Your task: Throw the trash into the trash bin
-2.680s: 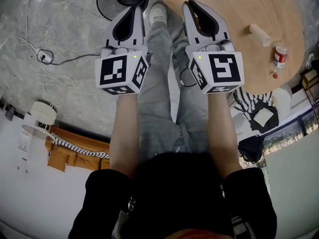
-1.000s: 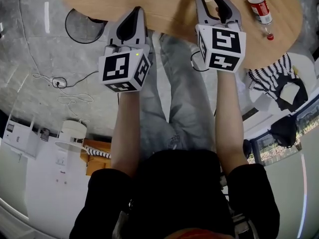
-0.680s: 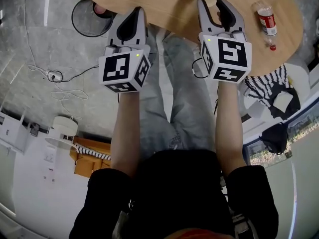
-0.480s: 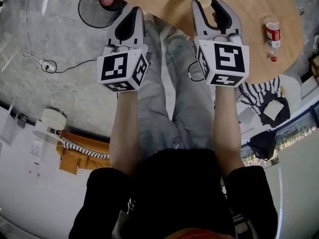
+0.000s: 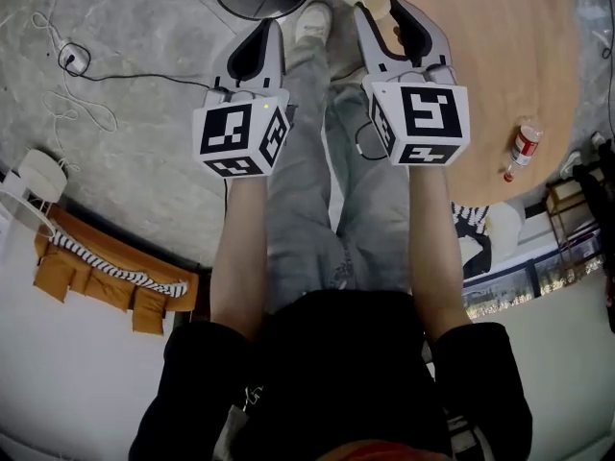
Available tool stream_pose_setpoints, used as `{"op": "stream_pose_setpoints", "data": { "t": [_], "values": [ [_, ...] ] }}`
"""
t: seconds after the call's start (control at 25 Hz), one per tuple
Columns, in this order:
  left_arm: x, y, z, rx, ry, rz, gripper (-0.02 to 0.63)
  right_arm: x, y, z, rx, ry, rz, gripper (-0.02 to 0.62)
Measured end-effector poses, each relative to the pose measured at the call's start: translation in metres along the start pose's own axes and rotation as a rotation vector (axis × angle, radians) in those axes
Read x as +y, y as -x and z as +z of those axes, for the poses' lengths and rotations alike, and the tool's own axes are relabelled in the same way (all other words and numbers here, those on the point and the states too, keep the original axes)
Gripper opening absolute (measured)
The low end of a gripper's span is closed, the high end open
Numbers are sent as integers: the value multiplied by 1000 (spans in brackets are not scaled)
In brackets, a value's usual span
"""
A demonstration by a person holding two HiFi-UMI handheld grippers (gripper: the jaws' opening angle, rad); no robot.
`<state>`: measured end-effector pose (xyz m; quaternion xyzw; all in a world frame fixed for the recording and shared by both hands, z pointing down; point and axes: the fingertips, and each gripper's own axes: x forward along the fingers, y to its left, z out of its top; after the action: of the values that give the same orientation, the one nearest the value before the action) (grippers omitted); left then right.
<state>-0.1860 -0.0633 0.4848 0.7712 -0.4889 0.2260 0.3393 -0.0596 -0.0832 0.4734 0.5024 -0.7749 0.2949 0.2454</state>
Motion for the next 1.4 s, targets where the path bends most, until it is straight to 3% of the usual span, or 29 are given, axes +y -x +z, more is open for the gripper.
{"op": "stream_pose_setpoints", "data": {
  "t": [0.16, 0.4, 0.8, 0.96, 1.12, 1.24, 1.4],
  "values": [
    [30, 12, -4, -15, 71, 69, 5, 28, -33, -2, 55, 64, 80, 144],
    [92, 3, -31, -6, 133, 123, 5, 64, -104, -32, 121, 99, 128, 144],
    [138, -36, -87, 100, 282, 182, 5, 60, -204, -85, 270, 22, 120, 144],
    [133, -26, -104, 118, 275, 177, 5, 65, -196, -102, 267, 18, 110, 190],
    [135, -25, -105, 115, 218, 148, 5, 74, -185, -116, 250, -25, 89, 192],
    [128, -28, -83, 101, 159, 113, 5, 74, -162, -109, 221, -81, 81, 192],
    [84, -34, -40, 89, 92, 53, 5, 61, -113, -87, 185, -161, 95, 160]
  ]
}}
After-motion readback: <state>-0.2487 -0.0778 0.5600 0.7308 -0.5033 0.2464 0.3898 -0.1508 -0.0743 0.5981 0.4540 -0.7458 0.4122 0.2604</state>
